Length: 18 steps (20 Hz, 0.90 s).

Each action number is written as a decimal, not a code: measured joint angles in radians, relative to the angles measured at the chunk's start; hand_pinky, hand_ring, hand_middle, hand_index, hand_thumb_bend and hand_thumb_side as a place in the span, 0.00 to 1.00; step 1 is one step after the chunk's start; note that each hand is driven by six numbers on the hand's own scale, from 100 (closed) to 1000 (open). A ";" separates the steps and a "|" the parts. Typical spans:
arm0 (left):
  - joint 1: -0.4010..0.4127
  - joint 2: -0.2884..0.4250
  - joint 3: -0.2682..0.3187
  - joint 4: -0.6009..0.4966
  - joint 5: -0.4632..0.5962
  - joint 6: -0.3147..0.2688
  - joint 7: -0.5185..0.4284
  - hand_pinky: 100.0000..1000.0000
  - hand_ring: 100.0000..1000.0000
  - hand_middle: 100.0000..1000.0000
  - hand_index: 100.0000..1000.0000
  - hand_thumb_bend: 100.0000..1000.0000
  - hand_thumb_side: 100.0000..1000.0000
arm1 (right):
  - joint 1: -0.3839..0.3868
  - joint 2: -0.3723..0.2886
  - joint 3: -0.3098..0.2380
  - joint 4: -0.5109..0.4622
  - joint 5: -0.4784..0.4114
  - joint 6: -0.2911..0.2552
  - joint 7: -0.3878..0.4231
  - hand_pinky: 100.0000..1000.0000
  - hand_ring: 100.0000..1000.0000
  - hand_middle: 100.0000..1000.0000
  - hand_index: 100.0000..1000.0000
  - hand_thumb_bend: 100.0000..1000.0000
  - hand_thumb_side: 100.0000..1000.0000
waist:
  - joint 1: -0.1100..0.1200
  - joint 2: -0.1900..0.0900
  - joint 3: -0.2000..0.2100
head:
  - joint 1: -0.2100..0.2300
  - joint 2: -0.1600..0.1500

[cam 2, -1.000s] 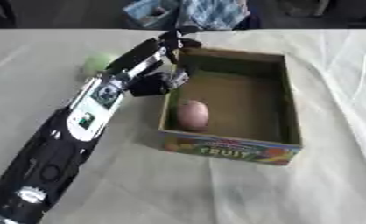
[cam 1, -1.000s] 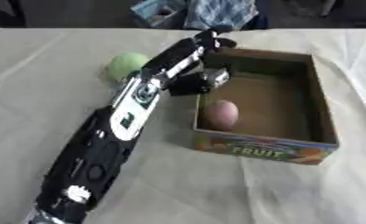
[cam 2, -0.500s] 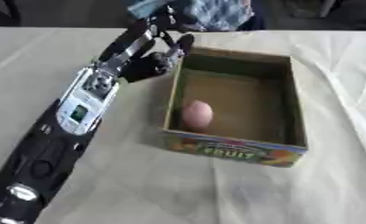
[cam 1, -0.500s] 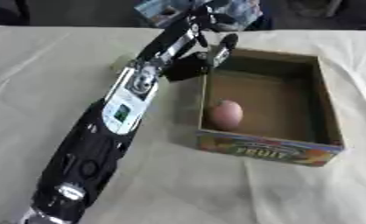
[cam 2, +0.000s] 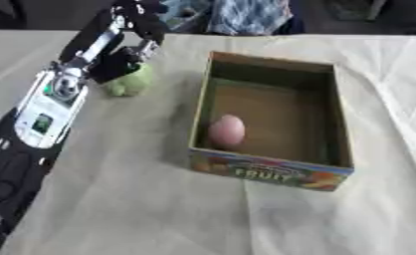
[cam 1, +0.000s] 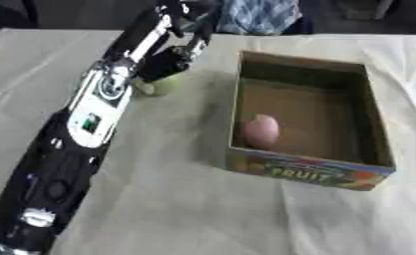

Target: Pick up objects on the table and place them in the box.

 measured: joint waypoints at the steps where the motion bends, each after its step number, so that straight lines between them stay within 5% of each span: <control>1: 0.007 0.010 0.003 0.005 -0.020 -0.008 -0.001 0.64 0.81 1.00 0.87 0.01 0.94 | 0.002 0.000 0.000 0.000 0.005 -0.002 -0.002 0.87 0.79 0.53 0.91 0.42 1.00 | 0.000 0.000 0.003 | -0.003 0.003; 12: 0.027 0.043 0.046 0.095 -0.218 -0.036 -0.050 0.68 0.83 1.00 0.88 0.02 1.00 | 0.016 0.000 0.000 0.000 0.031 -0.022 -0.006 0.88 0.79 0.53 0.91 0.42 1.00 | -0.021 0.004 0.013 | -0.012 0.010; 18: 0.006 0.052 0.065 0.167 -0.340 -0.052 -0.062 0.72 0.87 1.00 0.93 0.22 0.89 | 0.015 0.001 0.000 0.000 0.033 -0.024 -0.003 0.88 0.79 0.53 0.91 0.42 1.00 | -0.024 0.006 0.010 | -0.004 -0.002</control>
